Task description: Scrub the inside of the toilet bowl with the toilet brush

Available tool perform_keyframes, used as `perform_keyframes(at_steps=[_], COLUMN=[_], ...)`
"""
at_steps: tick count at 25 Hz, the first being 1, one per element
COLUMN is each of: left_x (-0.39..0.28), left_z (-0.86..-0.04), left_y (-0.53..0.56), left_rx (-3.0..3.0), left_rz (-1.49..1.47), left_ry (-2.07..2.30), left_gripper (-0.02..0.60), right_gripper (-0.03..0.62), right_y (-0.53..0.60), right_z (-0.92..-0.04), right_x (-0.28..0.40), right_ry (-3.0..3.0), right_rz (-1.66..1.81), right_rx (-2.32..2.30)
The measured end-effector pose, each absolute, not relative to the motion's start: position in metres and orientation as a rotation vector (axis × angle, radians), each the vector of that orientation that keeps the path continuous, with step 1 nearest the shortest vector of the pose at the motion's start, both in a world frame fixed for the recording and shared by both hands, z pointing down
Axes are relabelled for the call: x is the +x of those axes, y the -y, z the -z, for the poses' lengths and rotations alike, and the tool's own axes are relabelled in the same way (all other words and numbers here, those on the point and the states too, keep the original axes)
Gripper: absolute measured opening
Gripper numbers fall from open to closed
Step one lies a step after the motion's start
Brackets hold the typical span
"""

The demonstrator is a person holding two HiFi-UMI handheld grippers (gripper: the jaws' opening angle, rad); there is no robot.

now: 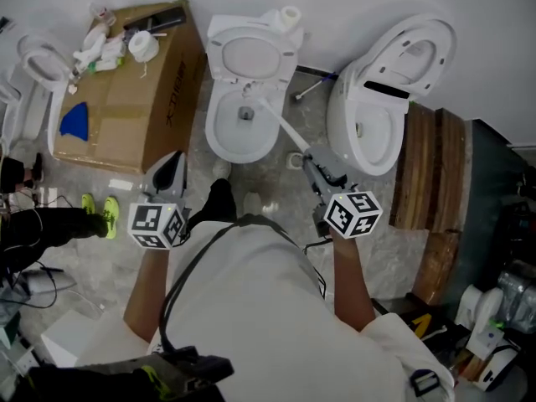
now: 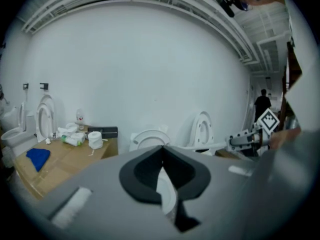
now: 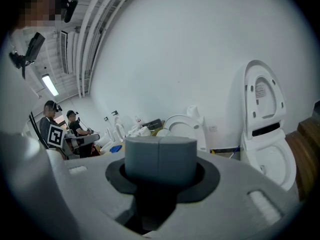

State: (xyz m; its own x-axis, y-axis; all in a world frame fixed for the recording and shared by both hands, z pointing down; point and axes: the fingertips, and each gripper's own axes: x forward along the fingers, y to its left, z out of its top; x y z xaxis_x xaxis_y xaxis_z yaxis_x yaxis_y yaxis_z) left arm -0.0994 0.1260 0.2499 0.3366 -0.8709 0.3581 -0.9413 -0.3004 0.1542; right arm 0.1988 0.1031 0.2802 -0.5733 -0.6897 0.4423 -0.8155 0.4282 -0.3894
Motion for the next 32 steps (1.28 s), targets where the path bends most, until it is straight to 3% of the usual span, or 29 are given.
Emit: perform_keyframes(at_steps=[9,32], left_x=[-0.104,-0.139], left_z=[-0.284,-0.422], left_y=[-0.084,0.020], left_rx=[2.316,2.203], left_rz=[-0.330,-0.482], left_ry=[1.426,1.238], left_gripper=[-0.012,-0.011], right_gripper=[0.150,0.150], right_y=[-0.069,-0.023], right_z=[-0.322,-0.543], right_x=[0.182,0.119], right_ry=[2.346,1.990], right_rz=[-0.893,-1.179], right_rx=[1.331,1.186])
